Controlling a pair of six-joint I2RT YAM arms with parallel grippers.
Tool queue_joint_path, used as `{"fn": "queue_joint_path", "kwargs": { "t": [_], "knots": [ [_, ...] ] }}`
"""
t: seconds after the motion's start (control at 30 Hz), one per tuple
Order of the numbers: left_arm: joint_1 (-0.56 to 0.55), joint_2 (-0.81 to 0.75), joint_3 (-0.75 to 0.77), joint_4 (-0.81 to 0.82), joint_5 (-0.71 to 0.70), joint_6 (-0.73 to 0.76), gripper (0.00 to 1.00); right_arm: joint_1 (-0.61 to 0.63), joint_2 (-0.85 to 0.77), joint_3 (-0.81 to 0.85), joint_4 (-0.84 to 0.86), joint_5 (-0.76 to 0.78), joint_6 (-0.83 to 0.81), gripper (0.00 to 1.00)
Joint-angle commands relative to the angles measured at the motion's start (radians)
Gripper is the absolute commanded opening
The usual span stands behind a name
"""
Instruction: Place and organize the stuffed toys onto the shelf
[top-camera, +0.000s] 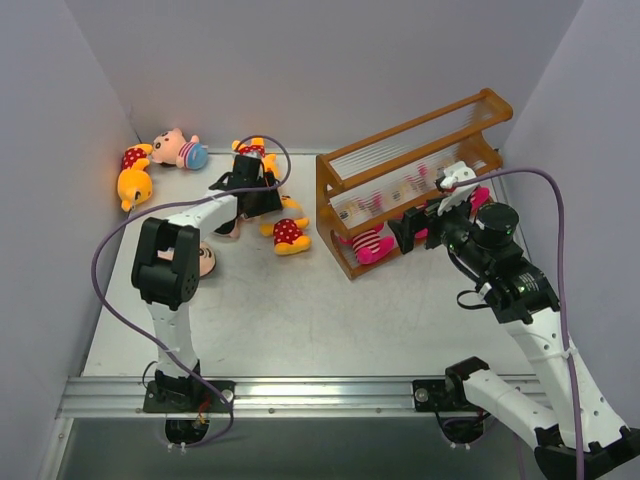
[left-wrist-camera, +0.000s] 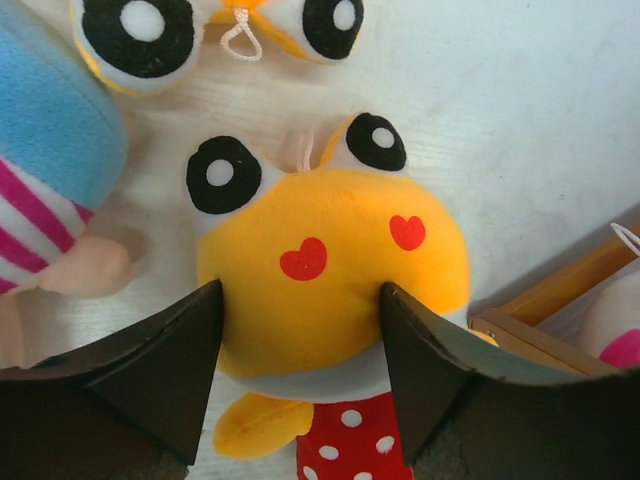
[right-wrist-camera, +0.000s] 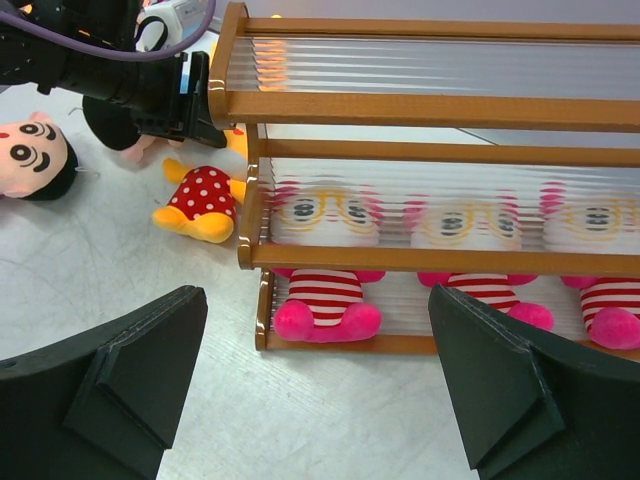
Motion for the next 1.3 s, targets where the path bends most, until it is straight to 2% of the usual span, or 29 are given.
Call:
{"fn": "queue_joint_path", "kwargs": {
  "t": [0.0,0.03,0.07,0.13,0.17,0.2,0.37,0.57,0.77,0.9,1.03,1.27],
  "knots": [
    [-0.022,0.013,-0.022,0.027,0.008,-0.035,0.64,0.012,0.005,-0.008,0.061,-0.028,0.012,0.99],
    [-0.021,-0.009,-0.044,0.035,0.008,-0.037,0.56,0.015,0.004,-0.008,0.061,-0.028,0.013,0.99],
    [-0.021,-0.022,-0.059,0.042,0.004,-0.041,0.44,0.017,0.004,-0.013,0.061,-0.029,0.013,0.99],
    [-0.021,-0.07,-0.102,0.061,0.003,-0.043,0.31,0.024,0.001,-0.016,0.059,-0.028,0.018,0.99],
    [-0.021,-0.085,-0.119,0.064,0.003,-0.043,0.28,0.028,0.001,-0.019,0.059,-0.028,0.024,0.99],
    [-0.021,-0.119,-0.131,0.067,0.003,-0.044,0.18,0.032,0.004,-0.02,0.062,-0.028,0.027,0.99],
    [-0.021,-0.237,-0.225,0.058,-0.054,-0.072,0.03,0.084,0.016,-0.023,0.073,-0.018,0.05,1.0],
    [-0.022,-0.447,-0.309,-0.03,-0.16,-0.152,0.02,0.193,0.047,-0.02,0.097,0.034,0.091,0.99],
    [-0.036,-0.657,-0.374,-0.122,-0.229,-0.268,0.02,0.382,0.113,-0.017,0.163,0.138,0.141,0.99],
    [-0.052,-0.792,-0.392,-0.181,-0.253,-0.301,0.02,0.535,0.209,0.006,0.202,0.241,0.17,0.99],
    [-0.064,-0.898,-0.404,-0.224,-0.284,-0.325,0.02,0.616,0.31,0.035,0.231,0.333,0.213,1.0],
    [-0.073,-1.02,-0.42,-0.275,-0.322,-0.347,0.03,0.736,0.473,0.134,0.28,0.374,0.217,0.98]
  ]
}}
